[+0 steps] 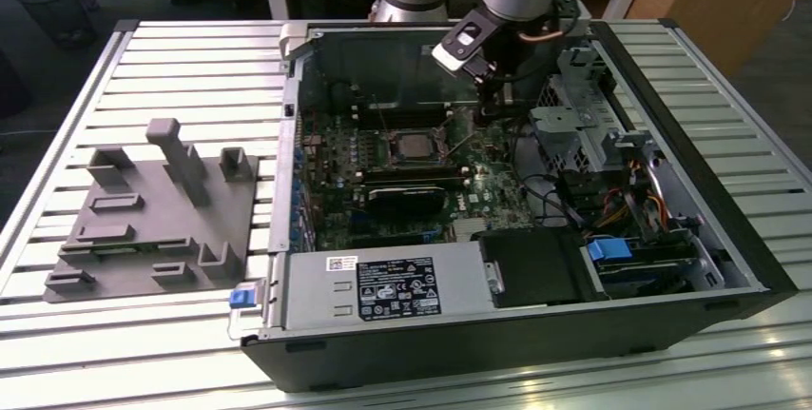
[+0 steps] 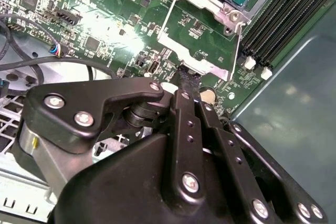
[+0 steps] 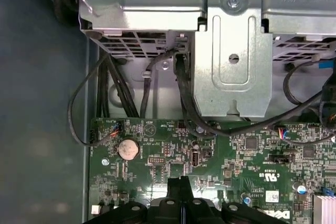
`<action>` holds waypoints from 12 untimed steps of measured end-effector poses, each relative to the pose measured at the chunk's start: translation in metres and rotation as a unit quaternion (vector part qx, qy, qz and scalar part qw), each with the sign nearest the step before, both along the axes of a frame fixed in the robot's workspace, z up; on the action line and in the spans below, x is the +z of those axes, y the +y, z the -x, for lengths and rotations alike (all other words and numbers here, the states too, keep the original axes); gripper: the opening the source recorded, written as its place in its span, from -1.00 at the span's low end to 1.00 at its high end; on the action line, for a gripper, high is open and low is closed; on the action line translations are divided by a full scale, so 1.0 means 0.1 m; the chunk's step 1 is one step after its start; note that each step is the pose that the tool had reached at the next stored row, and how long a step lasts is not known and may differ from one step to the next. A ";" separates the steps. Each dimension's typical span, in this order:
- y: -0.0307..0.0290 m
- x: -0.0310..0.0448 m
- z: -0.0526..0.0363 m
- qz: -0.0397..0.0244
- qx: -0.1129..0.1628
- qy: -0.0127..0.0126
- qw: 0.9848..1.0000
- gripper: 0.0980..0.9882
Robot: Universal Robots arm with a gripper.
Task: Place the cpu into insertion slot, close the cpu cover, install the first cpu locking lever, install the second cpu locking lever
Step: 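Close the cpu cover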
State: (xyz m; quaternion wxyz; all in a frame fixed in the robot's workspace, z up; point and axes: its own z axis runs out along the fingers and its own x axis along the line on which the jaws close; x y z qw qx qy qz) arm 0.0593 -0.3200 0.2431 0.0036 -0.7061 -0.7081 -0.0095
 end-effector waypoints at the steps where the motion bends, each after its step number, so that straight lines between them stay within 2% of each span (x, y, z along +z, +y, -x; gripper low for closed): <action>1: 0.000 0.000 0.007 0.000 0.000 0.000 1.000 -0.98; 12: 0.000 -0.001 0.064 0.000 0.000 0.000 1.000 -0.98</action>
